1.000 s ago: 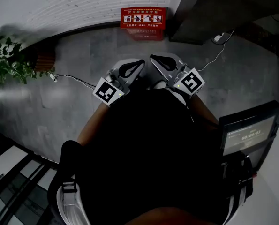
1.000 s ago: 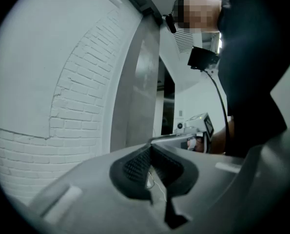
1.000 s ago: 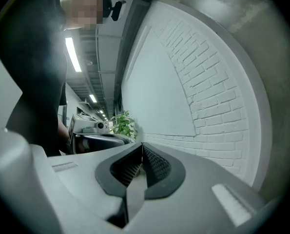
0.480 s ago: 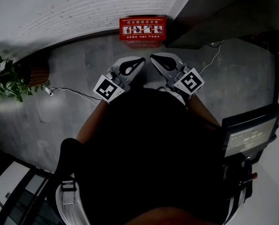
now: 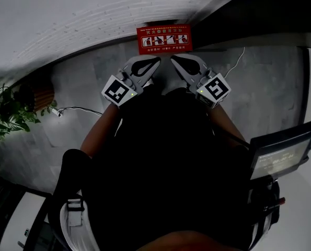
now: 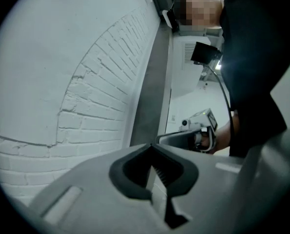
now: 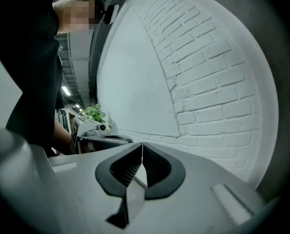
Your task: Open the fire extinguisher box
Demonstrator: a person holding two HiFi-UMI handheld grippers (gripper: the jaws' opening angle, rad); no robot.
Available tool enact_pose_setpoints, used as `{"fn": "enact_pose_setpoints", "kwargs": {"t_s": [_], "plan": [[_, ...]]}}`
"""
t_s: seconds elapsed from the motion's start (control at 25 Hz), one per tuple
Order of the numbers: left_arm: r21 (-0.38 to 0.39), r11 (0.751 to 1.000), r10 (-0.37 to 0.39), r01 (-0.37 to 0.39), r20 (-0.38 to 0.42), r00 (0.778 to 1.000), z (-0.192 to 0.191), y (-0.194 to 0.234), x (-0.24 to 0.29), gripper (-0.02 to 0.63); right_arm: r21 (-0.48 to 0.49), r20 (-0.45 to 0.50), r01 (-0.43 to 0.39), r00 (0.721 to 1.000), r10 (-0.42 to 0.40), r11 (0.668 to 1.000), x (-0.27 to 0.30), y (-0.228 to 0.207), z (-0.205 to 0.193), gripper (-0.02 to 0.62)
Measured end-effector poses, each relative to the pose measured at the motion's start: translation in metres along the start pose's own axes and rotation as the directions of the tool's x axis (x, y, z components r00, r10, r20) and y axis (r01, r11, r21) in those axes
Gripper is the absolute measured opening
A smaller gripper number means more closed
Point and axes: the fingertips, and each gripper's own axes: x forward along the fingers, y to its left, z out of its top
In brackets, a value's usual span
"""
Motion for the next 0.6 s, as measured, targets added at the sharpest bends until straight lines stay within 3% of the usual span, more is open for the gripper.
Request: {"fn": "enact_pose_setpoints", "kwargs": {"t_s": [0.28, 0.6], "plan": [[-0.036, 0.999, 0.003, -0.005, -0.045, 0.999, -0.024, 0.028, 0.026, 0.002, 0.051, -0.019, 0.029, 0.999, -0.028, 0.998, 0.003, -0.042, -0.019, 0.011], [-0.036, 0.996, 0.076, -0.080, -0.092, 0.993, -0.050, 0.029, 0.040, 0.002, 0.147, -0.056, 0.041, 0.998, -0.033, 0.988, -0.007, -0.083, -0.058, 0.011]]}}
